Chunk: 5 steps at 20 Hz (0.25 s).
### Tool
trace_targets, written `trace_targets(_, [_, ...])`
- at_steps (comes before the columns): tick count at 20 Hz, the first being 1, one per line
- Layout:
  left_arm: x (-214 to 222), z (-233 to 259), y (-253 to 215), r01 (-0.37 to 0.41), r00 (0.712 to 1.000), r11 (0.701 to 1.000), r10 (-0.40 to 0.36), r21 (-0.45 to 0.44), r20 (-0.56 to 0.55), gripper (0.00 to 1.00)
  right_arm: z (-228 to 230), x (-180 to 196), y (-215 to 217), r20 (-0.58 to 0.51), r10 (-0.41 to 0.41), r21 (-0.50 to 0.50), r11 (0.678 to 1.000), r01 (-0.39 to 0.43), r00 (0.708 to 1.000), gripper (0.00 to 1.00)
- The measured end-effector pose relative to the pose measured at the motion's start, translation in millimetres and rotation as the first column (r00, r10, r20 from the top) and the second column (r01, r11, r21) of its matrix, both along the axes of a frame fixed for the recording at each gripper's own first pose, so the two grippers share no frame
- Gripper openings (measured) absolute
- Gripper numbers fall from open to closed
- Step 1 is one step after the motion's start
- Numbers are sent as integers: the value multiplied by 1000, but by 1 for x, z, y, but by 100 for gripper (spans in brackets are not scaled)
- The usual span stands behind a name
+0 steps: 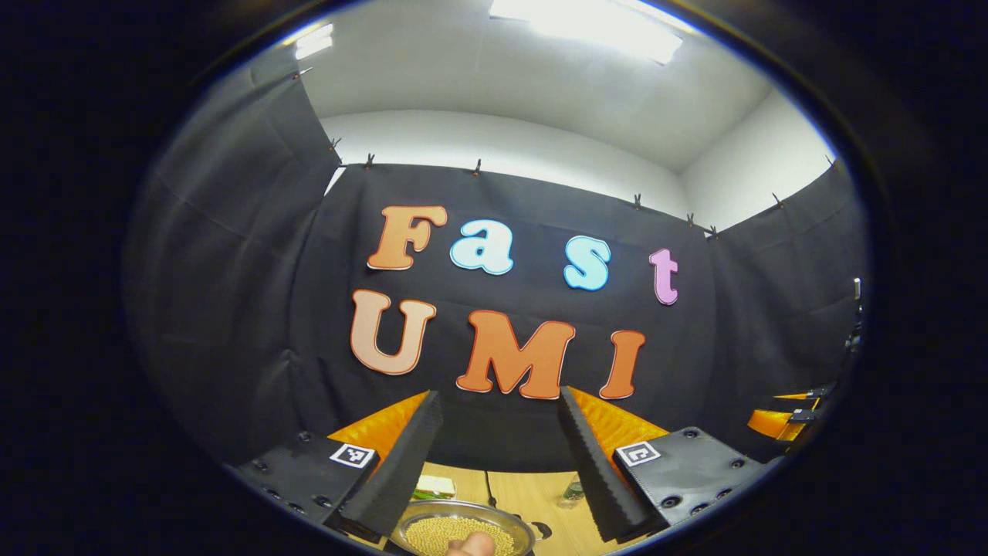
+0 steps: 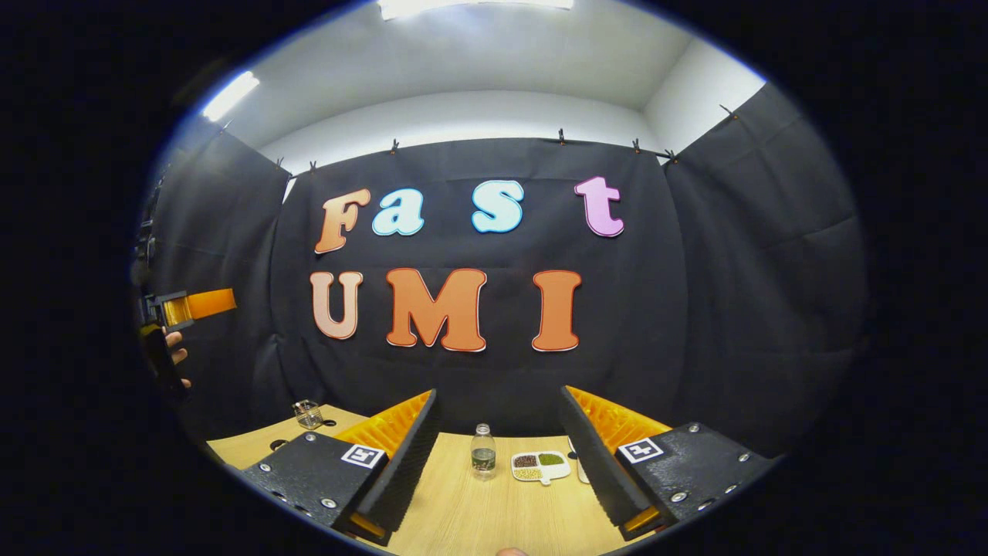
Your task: First push the handle of the pot to place it horizontally, then grasp the pot with both hands and set it on the induction cooktop.
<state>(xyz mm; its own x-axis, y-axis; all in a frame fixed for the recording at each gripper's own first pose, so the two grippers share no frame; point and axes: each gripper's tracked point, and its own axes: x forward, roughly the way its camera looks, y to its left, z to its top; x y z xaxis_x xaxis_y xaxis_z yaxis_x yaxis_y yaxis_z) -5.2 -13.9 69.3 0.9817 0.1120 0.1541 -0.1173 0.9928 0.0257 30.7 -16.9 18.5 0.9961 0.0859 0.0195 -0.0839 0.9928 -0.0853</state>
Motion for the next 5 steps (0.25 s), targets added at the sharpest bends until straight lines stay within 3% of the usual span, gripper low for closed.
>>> trace_targets(5, [11, -18, -11, 8, 999, 1000, -7, 10, -51, 98, -6, 1, -7, -11, -5, -5, 1000, 5, 1000, 95])
